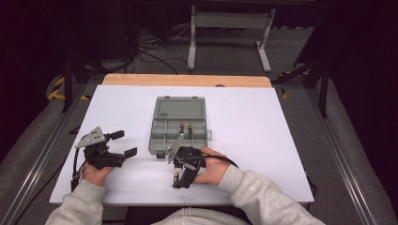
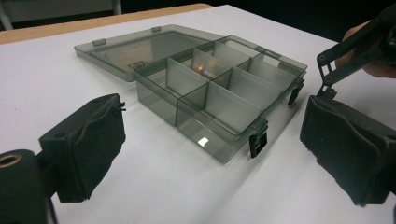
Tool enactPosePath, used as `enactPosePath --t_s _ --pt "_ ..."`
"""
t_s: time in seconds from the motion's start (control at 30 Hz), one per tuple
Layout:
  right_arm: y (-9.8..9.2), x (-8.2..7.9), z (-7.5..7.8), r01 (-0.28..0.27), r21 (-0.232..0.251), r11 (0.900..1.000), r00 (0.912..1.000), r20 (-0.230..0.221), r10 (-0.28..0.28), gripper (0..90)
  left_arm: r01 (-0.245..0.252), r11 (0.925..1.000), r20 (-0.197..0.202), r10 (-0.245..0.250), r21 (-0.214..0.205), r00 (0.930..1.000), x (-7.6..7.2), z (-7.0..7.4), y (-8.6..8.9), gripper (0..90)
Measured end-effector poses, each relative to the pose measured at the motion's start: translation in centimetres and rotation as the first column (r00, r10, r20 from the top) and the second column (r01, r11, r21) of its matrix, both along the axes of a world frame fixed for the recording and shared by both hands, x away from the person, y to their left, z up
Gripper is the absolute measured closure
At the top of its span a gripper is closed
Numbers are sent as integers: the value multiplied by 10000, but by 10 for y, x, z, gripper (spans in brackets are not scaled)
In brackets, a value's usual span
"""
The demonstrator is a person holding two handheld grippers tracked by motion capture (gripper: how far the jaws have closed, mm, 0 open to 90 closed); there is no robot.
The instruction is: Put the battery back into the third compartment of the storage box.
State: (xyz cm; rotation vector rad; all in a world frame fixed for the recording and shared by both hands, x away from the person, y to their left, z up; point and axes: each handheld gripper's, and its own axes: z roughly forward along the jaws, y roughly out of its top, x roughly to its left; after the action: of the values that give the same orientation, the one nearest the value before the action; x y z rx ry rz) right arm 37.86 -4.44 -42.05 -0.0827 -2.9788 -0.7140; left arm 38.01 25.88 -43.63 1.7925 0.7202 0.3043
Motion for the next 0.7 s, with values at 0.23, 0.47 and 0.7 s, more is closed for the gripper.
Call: enactPosePath --t_s 0.23,0.47,0.7 --pt "2 -5 -6 -200 -170 9997 9995 -234 196 178 28 10000 2 -28 2 10000 0 0 0 71" --pt "4 -8 -11 -256 -325 9991 9993 -284 247 177 30 10000 -20 -30 -29 10000 0 0 -1 71" --pt "5 -8 -13 -119 -288 9995 9999 -33 118 193 25 10000 -26 -25 -32 10000 0 0 0 71"
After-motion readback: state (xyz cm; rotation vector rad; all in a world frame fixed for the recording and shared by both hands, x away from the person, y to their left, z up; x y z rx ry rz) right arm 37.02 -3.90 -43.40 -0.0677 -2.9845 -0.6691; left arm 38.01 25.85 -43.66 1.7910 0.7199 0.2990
